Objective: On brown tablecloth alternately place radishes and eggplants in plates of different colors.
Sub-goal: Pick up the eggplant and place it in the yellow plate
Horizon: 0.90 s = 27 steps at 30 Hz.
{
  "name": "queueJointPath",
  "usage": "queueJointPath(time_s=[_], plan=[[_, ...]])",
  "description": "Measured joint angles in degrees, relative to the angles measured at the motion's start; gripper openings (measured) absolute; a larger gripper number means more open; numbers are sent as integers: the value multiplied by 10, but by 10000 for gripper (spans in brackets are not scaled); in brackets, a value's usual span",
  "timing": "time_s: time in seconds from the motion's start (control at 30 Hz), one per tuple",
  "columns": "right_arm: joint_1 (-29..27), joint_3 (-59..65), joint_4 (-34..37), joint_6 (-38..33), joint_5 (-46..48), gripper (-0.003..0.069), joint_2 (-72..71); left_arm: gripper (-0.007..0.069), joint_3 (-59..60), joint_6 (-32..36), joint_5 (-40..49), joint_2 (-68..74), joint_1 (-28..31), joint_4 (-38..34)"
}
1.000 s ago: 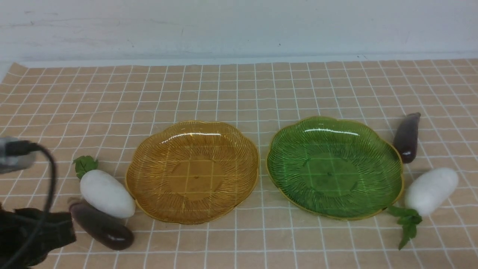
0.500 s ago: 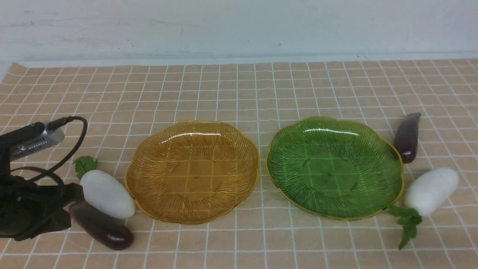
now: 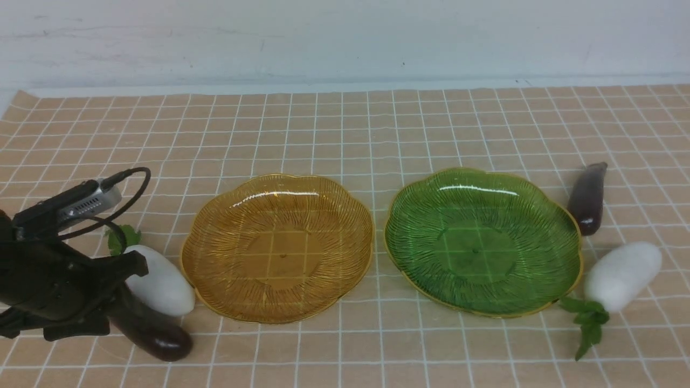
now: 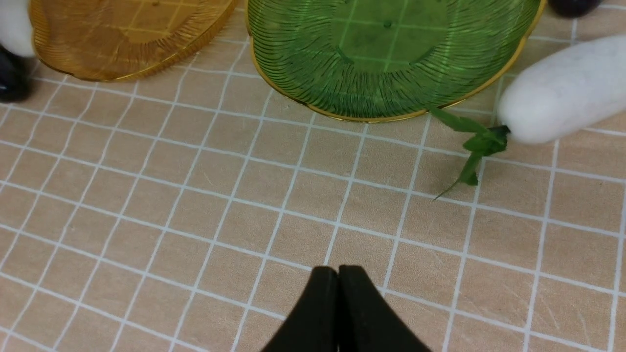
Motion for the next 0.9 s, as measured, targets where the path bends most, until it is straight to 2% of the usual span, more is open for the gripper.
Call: queueJointPath(time_s=[0.13,0.67,0.83,0.9], plan=[[0,0,0,0,0,-14,0,517,0,0,-6,21,0,-14],[0,0,0,0,-1,-14,0,520,-6,0,-9,50,0,-31],[0,0,0,0,-1,-14,0,444,-9,-1,1,50,0,-26],[0,0,0,1,-1,-14,0,348,-11,-6,11,51,0,-16]])
